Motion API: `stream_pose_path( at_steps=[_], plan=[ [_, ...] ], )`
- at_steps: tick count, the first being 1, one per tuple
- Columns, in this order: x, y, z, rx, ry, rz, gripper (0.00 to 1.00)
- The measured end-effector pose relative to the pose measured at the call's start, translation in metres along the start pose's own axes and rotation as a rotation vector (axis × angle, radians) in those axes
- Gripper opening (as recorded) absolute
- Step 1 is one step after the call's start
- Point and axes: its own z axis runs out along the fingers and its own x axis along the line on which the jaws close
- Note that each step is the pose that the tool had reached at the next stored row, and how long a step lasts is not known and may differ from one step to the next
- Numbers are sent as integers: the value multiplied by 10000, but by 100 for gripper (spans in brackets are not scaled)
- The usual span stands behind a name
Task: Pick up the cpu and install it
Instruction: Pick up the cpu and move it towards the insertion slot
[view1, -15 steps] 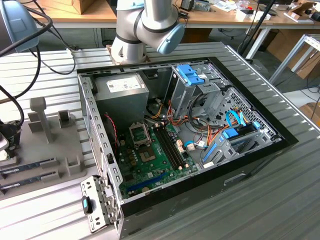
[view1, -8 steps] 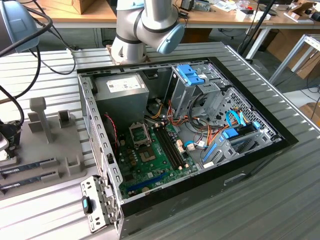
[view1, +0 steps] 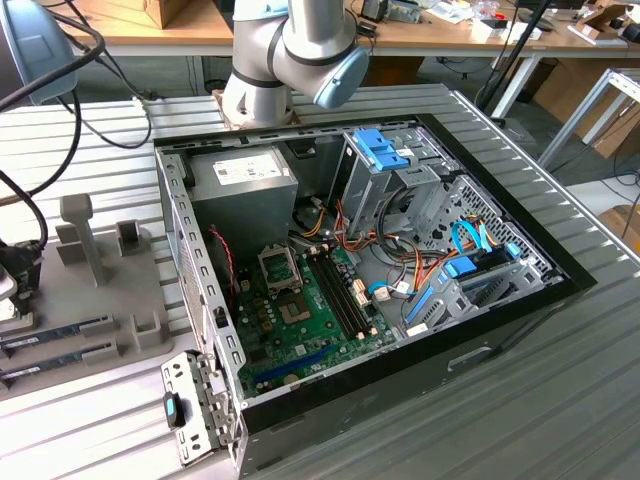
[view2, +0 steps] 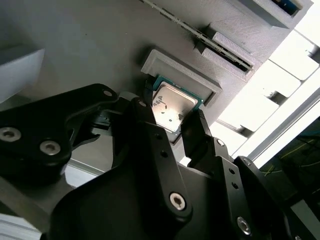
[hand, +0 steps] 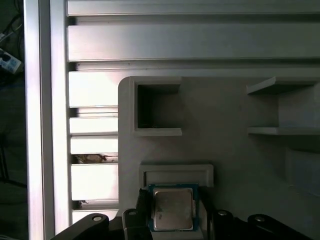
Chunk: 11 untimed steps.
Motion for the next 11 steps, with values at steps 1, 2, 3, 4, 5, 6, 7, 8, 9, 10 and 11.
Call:
stream_pose_path(
  at_steps=[1,2,3,4,5,6,7,8,9,10,11],
  plan=[
    [-1,0,-10,-1,0,0,47],
    [-1,0,-17,-1,-2,0,47],
    [-1,0,-22,-2,-2,-1,47],
    [-1,0,-29,-2,-2,0,47],
    [-1,0,-33,-2,-2,0,47],
    [-2,0,-36,-2,-3,0,47],
    [-2,0,-38,-3,-4,0,47],
    [-2,0,-40,-3,-2,0,47],
    [-2,-1,-46,-2,-1,0,47],
    [-2,-1,-53,-1,1,0,47],
    [-2,-1,-56,-2,-1,0,47]
  ],
)
